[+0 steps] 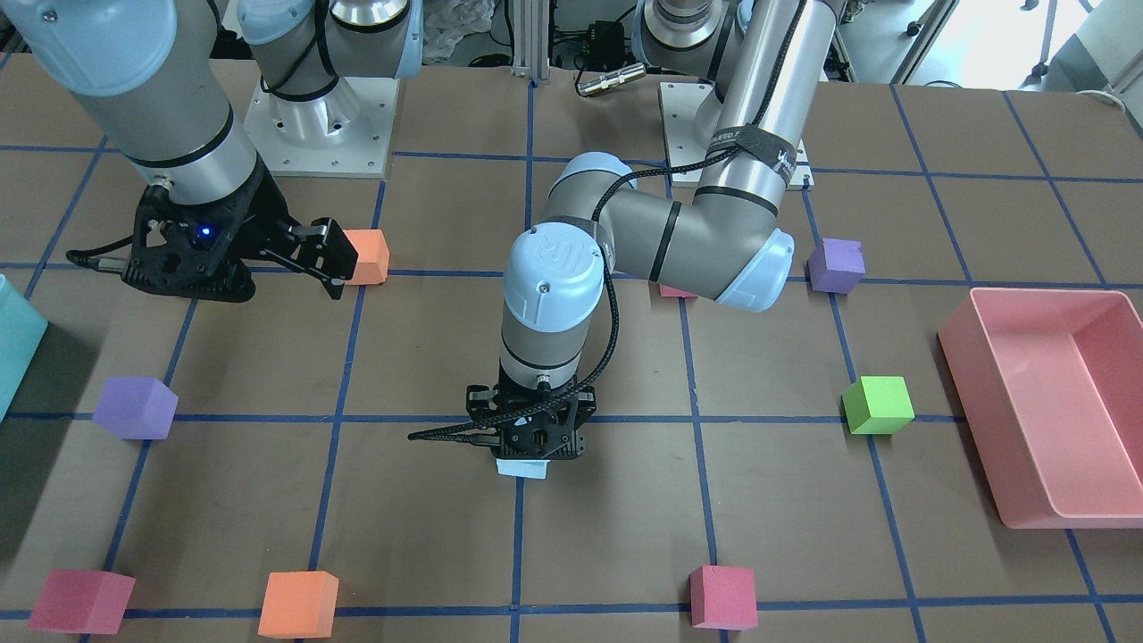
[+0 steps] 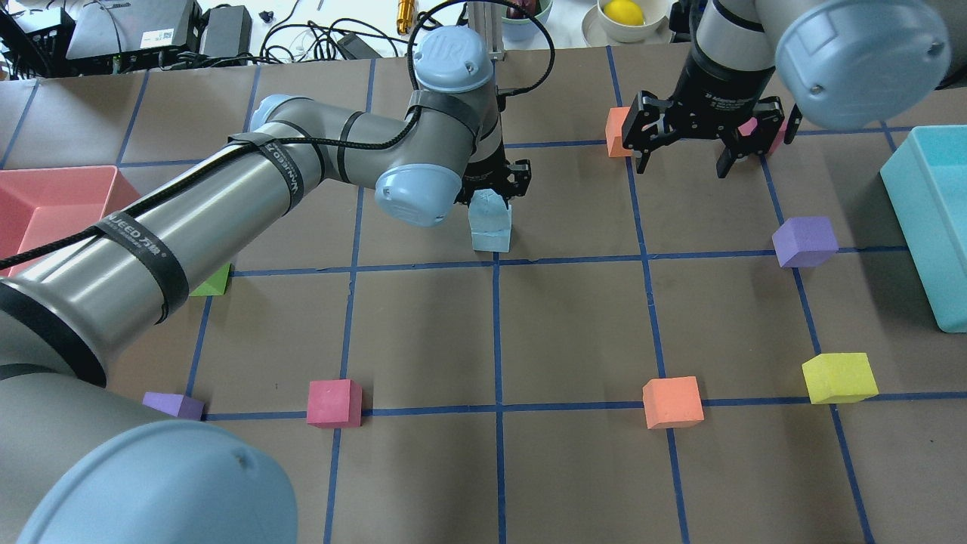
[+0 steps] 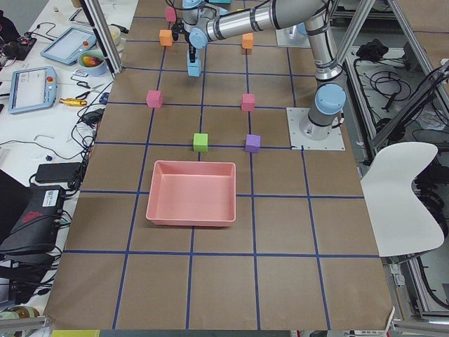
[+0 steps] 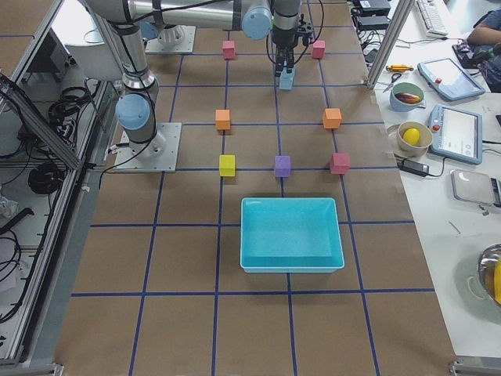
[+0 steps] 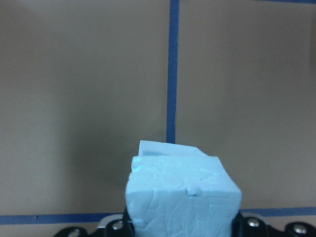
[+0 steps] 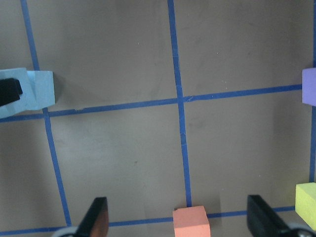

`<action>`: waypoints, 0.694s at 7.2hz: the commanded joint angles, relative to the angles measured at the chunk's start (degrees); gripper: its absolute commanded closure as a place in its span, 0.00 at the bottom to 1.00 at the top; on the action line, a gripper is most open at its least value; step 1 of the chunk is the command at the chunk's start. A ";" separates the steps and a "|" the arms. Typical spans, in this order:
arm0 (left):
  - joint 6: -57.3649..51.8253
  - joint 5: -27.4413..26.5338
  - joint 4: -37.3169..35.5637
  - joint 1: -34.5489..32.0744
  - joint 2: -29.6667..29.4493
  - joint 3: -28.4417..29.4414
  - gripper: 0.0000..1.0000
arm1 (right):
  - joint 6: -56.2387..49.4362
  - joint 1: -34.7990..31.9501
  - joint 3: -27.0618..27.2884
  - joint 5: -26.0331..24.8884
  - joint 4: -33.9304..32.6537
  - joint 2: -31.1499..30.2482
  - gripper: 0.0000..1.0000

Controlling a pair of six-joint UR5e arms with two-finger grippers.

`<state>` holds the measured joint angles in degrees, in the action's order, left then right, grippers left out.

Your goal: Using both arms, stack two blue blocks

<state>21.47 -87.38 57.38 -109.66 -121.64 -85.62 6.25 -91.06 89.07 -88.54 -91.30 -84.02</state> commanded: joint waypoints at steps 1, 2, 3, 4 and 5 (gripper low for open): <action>-0.03 0.01 -0.25 -0.12 -0.53 0.01 1.00 | -3.08 0.18 0.23 -0.15 3.15 -1.14 0.00; -0.46 -0.16 -0.33 -0.12 -0.96 0.10 0.96 | -3.34 0.18 0.23 -0.15 3.06 -1.76 0.00; -0.21 -0.16 -0.34 -0.12 -1.40 0.10 0.07 | -3.43 0.18 0.23 -0.23 2.02 -1.85 0.00; 0.14 -0.08 -0.34 -0.12 -1.49 0.10 0.00 | -3.43 0.18 0.23 -0.23 0.79 -1.85 0.00; 0.32 -0.07 -0.34 -0.12 -1.41 0.19 0.00 | -3.43 0.18 0.23 -0.32 0.60 -1.85 0.00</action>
<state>21.53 -87.48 57.05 -109.77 -123.05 -85.52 2.86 -90.88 89.29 -88.78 -90.01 -85.82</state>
